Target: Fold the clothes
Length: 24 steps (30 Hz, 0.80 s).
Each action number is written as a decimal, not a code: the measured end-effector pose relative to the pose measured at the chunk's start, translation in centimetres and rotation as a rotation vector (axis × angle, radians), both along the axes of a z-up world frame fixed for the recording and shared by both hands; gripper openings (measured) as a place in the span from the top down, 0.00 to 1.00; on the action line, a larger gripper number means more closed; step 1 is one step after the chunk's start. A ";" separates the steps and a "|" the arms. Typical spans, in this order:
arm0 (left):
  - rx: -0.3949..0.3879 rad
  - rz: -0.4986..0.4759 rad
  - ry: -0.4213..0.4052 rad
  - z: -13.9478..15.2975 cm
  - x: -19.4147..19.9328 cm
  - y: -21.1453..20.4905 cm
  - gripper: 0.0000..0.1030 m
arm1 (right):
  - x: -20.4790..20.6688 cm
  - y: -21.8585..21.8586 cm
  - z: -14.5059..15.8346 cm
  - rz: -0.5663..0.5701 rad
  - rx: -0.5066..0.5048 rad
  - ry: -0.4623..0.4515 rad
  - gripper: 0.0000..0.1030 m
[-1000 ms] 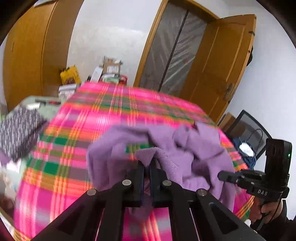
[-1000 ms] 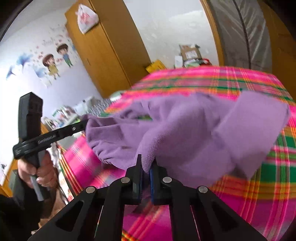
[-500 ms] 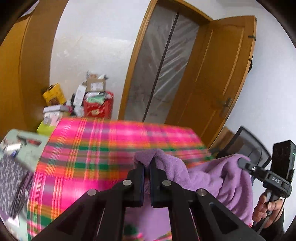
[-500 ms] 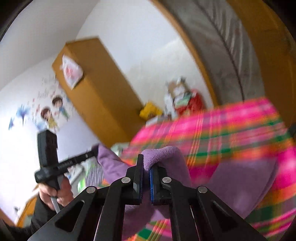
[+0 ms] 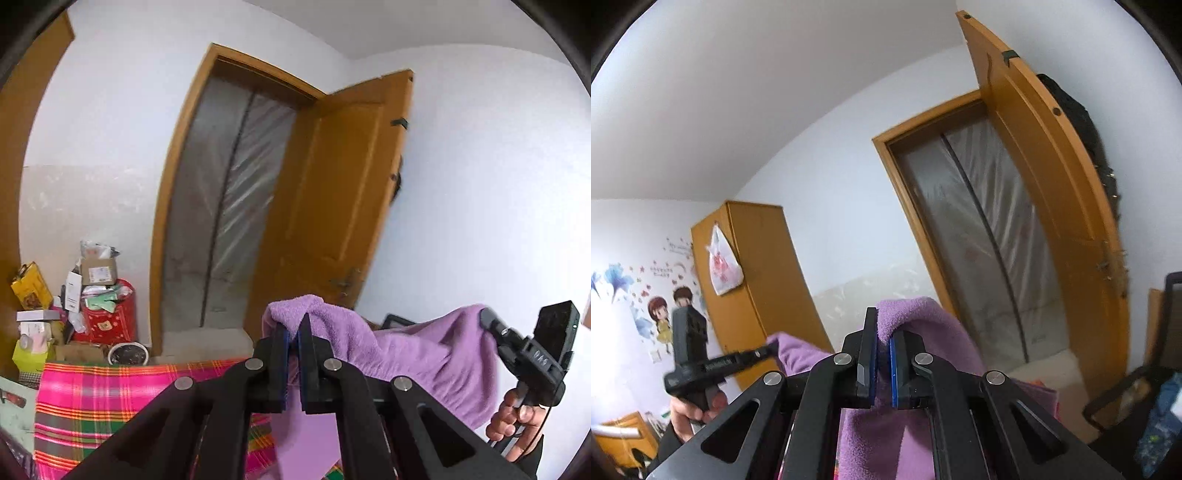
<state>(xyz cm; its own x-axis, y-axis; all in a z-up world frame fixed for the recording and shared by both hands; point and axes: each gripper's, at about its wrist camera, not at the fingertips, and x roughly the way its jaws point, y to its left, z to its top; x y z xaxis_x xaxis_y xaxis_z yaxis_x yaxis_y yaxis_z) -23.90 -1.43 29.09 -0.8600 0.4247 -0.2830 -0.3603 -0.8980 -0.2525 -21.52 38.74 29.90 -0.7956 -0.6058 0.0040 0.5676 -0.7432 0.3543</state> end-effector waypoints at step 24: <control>-0.149 0.342 -0.450 -21.8 7.3 -17.3 0.96 | 7.9 -20.4 -25.7 0.685 0.340 -0.614 0.92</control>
